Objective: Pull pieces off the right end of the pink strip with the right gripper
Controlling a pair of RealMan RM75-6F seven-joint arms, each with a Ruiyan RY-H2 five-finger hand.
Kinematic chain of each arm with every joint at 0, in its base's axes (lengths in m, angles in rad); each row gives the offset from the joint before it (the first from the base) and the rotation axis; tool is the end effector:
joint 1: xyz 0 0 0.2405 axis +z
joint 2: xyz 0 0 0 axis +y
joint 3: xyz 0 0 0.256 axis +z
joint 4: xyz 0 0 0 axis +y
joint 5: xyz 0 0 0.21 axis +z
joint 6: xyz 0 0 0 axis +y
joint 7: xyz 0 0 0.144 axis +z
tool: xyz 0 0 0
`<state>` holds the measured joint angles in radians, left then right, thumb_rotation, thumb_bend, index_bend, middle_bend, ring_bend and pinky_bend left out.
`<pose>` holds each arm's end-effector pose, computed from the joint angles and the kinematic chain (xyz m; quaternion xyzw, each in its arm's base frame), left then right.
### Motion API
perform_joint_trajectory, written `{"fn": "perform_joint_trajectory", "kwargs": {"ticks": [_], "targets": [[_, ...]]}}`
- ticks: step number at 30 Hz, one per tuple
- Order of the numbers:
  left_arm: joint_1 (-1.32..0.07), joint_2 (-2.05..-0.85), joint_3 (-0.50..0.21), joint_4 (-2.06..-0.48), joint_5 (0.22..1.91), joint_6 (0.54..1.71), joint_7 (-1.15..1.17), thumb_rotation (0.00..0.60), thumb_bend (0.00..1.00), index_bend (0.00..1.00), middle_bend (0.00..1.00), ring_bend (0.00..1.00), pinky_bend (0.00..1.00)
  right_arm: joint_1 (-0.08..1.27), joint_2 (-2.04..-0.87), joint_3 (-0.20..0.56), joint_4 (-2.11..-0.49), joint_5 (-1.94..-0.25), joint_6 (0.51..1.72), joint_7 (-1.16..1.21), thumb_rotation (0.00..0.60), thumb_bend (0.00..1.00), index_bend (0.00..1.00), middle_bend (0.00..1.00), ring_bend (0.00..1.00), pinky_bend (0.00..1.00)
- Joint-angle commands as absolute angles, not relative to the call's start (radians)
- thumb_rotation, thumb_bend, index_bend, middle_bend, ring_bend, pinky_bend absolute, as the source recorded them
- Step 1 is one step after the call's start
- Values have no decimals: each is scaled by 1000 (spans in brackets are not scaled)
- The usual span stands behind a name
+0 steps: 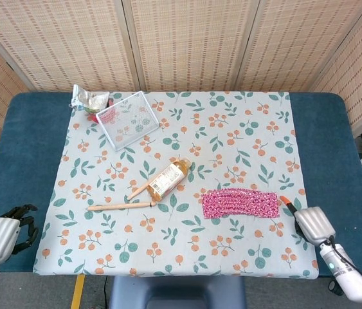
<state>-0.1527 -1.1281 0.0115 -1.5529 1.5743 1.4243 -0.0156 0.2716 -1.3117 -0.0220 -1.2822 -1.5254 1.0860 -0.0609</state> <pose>-0.3091 0.1890 0.1415 -0.6568 -0.3741 -0.3713 0.5393 -0.3502 -0.2236 0.0699 0.7435 -0.3809 0.2307 0.4990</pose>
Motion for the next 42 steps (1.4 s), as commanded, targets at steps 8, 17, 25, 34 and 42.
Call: {"fn": "perform_joint_trajectory", "kwargs": {"ticks": [8, 17, 25, 34, 42], "targets": [[-154, -1128, 10, -1551, 1573, 1423, -21, 600, 659, 276, 309, 329, 567, 309, -1376, -57, -1156, -1576, 1065, 85, 600, 1000, 0, 779, 912, 799], [-154, -1127, 9, -1551, 1569, 1422, -26, 600, 659, 276, 309, 328, 567, 323, -1379, -90, -1137, -1605, 1056, 148, 600, 1000, 0, 779, 912, 799], [-155, -1125, 10, -1552, 1568, 1420, -29, 600, 658, 277, 310, 329, 567, 329, -1396, -79, -1108, -1566, 1028, 131, 600, 1000, 0, 778, 913, 799], [-156, -1126, 9, -1551, 1565, 1417, -28, 600, 658, 277, 310, 329, 567, 342, -1402, -78, -1096, -1542, 991, 153, 600, 1000, 0, 778, 913, 799], [-156, -1126, 9, -1551, 1566, 1419, -29, 600, 659, 277, 309, 329, 567, 329, -1403, -86, -1100, -1564, 1043, 111, 600, 1000, 0, 778, 913, 799]]}}
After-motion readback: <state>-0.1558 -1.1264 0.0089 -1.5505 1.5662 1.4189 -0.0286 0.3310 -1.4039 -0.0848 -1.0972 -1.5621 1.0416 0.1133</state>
